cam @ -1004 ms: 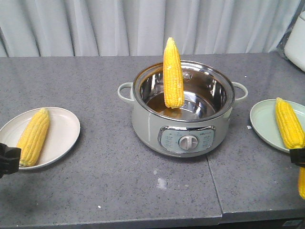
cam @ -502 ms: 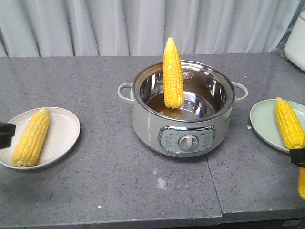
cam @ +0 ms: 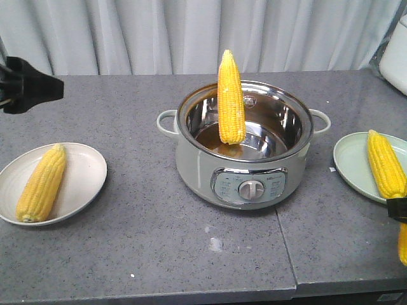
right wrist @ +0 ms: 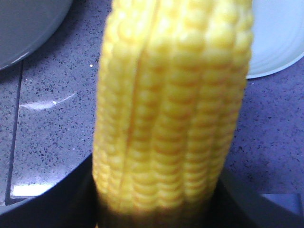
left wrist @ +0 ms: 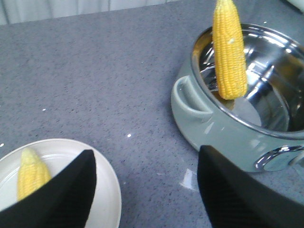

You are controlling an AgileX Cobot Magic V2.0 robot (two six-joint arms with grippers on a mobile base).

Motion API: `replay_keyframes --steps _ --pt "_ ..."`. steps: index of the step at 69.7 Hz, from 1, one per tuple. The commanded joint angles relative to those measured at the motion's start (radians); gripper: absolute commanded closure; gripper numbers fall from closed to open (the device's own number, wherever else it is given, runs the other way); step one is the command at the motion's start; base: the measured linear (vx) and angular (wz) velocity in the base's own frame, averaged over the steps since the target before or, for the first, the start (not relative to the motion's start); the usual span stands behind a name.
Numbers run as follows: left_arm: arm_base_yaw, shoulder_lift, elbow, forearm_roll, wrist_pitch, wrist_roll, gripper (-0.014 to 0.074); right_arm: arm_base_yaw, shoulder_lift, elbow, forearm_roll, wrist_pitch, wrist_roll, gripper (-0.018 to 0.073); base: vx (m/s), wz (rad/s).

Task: Distribute corn equally
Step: 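Move the left gripper over the pot toward the last corn cob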

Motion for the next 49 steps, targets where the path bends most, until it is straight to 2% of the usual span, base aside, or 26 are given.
replay_keyframes --steps 1,24,49 --pt "-0.033 0.037 -0.074 -0.067 -0.051 0.033 0.0124 -0.006 -0.018 -0.024 0.002 -0.04 -0.001 0.0365 0.0 0.0" --pt "-0.191 0.263 -0.268 -0.068 -0.088 0.039 0.011 -0.006 -0.018 -0.024 0.002 -0.04 -0.001 0.0365 0.0 0.0" --pt "-0.316 0.518 -0.533 -0.066 -0.085 0.039 -0.0036 -0.006 -0.018 -0.024 0.002 -0.04 -0.001 0.0365 0.0 0.0"
